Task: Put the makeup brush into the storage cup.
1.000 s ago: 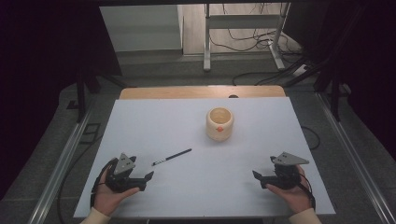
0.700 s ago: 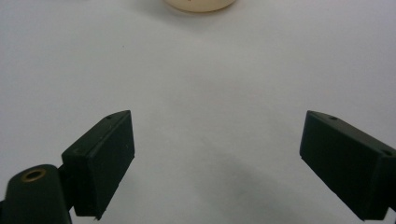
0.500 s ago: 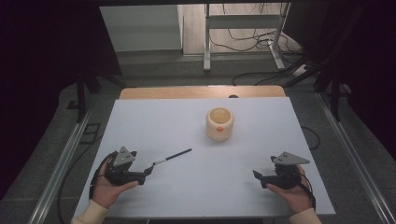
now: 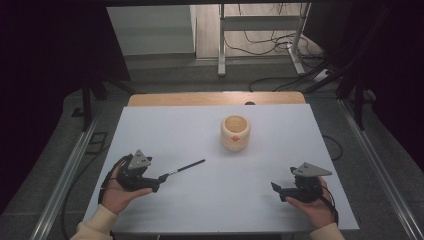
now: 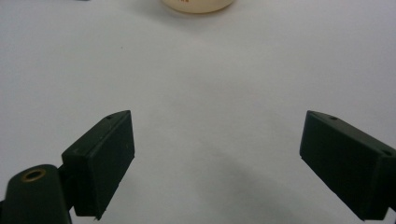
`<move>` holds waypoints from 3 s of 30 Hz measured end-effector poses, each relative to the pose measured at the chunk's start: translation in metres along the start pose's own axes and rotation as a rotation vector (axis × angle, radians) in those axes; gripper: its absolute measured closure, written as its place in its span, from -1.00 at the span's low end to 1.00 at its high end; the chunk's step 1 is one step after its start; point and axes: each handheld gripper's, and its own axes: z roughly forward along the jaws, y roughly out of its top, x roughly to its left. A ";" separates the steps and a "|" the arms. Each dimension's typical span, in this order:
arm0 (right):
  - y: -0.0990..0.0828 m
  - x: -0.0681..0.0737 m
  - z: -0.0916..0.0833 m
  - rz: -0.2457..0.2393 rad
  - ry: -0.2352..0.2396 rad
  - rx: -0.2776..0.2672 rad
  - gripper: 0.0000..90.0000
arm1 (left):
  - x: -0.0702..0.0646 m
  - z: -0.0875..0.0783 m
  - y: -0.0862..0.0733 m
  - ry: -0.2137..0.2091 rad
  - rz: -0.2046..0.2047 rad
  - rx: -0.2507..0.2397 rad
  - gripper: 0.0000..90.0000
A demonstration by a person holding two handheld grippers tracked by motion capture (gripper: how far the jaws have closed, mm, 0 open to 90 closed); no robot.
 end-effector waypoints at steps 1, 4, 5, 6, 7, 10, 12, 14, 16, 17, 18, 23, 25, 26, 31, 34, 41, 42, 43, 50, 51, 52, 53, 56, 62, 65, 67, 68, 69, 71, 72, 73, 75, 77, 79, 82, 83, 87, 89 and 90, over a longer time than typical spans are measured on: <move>0.000 0.000 0.000 0.001 -0.001 -0.001 -0.77 | 0.000 0.000 0.001 -0.002 0.001 0.001 -0.59; 0.000 0.000 0.000 0.000 0.000 -0.001 -0.77 | 0.002 0.002 0.005 -0.008 0.008 0.006 -0.59; 0.000 0.000 0.000 0.000 -0.001 -0.001 -0.77 | 0.002 0.003 0.006 -0.012 0.011 0.008 -0.58; 0.000 -0.001 0.000 0.000 -0.001 -0.001 -0.77 | 0.003 0.004 0.008 -0.016 0.013 0.010 -0.58; 0.000 -0.001 0.000 0.001 -0.001 -0.001 -0.77 | 0.004 0.005 0.009 -0.019 0.016 0.013 -0.58; 0.000 -0.001 0.000 -0.001 -0.001 0.000 -0.77 | 0.005 0.008 0.012 -0.029 0.018 0.024 -0.58; 0.000 0.000 0.000 -0.002 -0.001 0.002 -0.77 | 0.006 0.011 0.014 -0.037 0.016 0.034 -0.59; 0.000 0.000 0.000 0.000 -0.001 0.000 -0.77 | 0.007 0.013 0.016 -0.045 0.022 0.045 -0.58; 0.000 0.000 0.000 0.000 -0.001 0.000 -0.77 | 0.007 0.015 0.018 -0.053 0.030 0.056 -0.58; 0.000 0.000 0.000 -0.001 -0.001 0.000 -0.77 | 0.007 0.016 0.019 -0.055 0.034 0.062 -0.58; 0.000 0.000 0.000 -0.001 -0.001 0.002 -0.77 | 0.007 0.017 0.021 -0.059 0.038 0.068 -0.58; 0.000 0.000 0.000 -0.001 0.001 0.005 -0.77 | 0.009 0.025 0.026 -0.085 0.054 0.110 -0.57; 0.000 0.000 0.001 -0.003 0.001 0.006 -0.77 | 0.008 0.029 0.028 -0.093 0.062 0.122 -0.56; 0.000 0.000 0.001 -0.004 0.000 0.007 -0.77 | 0.008 0.031 0.029 -0.097 0.068 0.131 -0.55; 0.000 -0.001 0.001 0.003 -0.004 0.006 -0.77 | 0.006 0.040 0.034 -0.118 0.089 0.177 -0.53; 0.000 0.000 0.000 0.003 -0.005 0.005 -0.77 | 0.005 0.044 0.036 -0.129 0.097 0.194 -0.53; 0.000 -0.001 0.001 0.004 -0.006 0.008 -0.77 | 0.009 0.050 0.041 -0.134 0.105 0.217 -0.50; 0.000 -0.001 0.001 0.005 -0.006 0.007 -0.77 | 0.009 0.051 0.042 -0.134 0.106 0.219 -0.50; 0.000 -0.001 0.001 0.005 -0.006 0.007 -0.77 | 0.010 0.052 0.043 -0.134 0.110 0.221 -0.50; 0.000 -0.001 0.001 0.005 -0.007 0.007 -0.77 | 0.010 0.060 0.046 -0.141 0.132 0.249 -0.47; 0.000 -0.001 0.001 0.005 -0.007 0.007 -0.77 | 0.010 0.062 0.046 -0.143 0.134 0.254 -0.47; 0.000 -0.001 0.001 0.006 -0.007 0.009 -0.77 | 0.010 0.064 0.047 -0.145 0.138 0.263 -0.47; 0.000 -0.001 0.001 0.006 -0.007 0.009 -0.77 | 0.010 0.065 0.047 -0.145 0.141 0.268 -0.46; 0.000 -0.001 0.001 0.006 -0.008 0.009 -0.77 | 0.010 0.069 0.047 -0.145 0.156 0.292 -0.45; 0.000 -0.001 0.000 0.007 -0.008 0.009 -0.77 | 0.011 0.076 0.048 -0.146 0.174 0.324 -0.41; 0.000 -0.001 0.001 0.006 -0.010 0.010 -0.77 | 0.011 0.081 0.047 -0.151 0.180 0.346 -0.37; 0.000 -0.001 0.001 0.006 -0.010 0.009 -0.77 | 0.011 0.083 0.047 -0.146 0.177 0.355 -0.36; 0.000 -0.001 0.001 0.006 -0.010 0.009 -0.77 | 0.010 0.084 0.046 -0.146 0.179 0.357 -0.36; 0.000 -0.001 0.000 0.006 -0.010 0.009 -0.77 | 0.010 0.085 0.046 -0.149 0.178 0.358 -0.34; 0.000 -0.001 0.000 0.007 -0.010 0.009 -0.77 | 0.009 0.086 0.047 -0.149 0.184 0.362 -0.30; 0.000 -0.001 0.000 0.006 -0.010 0.009 -0.77 | 0.009 0.087 0.047 -0.153 0.187 0.363 -0.28; 0.000 -0.001 0.000 0.005 -0.011 0.010 -0.77 | 0.008 0.088 0.047 -0.158 0.195 0.372 -0.25; 0.000 -0.001 0.001 0.005 -0.011 0.010 -0.77 | 0.007 0.091 0.047 -0.168 0.207 0.394 -0.20; 0.000 -0.001 0.001 0.005 -0.011 0.011 -0.77 | 0.007 0.094 0.047 -0.172 0.218 0.412 -0.14; 0.000 -0.001 0.000 0.004 -0.011 0.011 -0.77 | 0.006 0.095 0.047 -0.177 0.225 0.423 -0.03; -0.001 -0.001 0.001 0.004 -0.012 0.011 -0.77 | 0.005 0.098 0.049 -0.193 0.248 0.456 0.18; -0.001 -0.001 0.001 0.005 -0.013 0.011 -0.77 | 0.005 0.098 0.049 -0.204 0.249 0.460 0.25; -0.001 -0.002 0.001 0.006 -0.012 0.012 -0.77 | -0.001 0.099 0.053 -0.231 0.286 0.494 0.61; -0.001 -0.001 0.001 0.003 -0.012 0.013 -0.77 | -0.005 0.100 0.055 -0.235 0.302 0.516 0.80; -0.001 -0.001 0.001 0.003 -0.012 0.013 -0.77 | -0.006 0.101 0.056 -0.235 0.309 0.525 0.80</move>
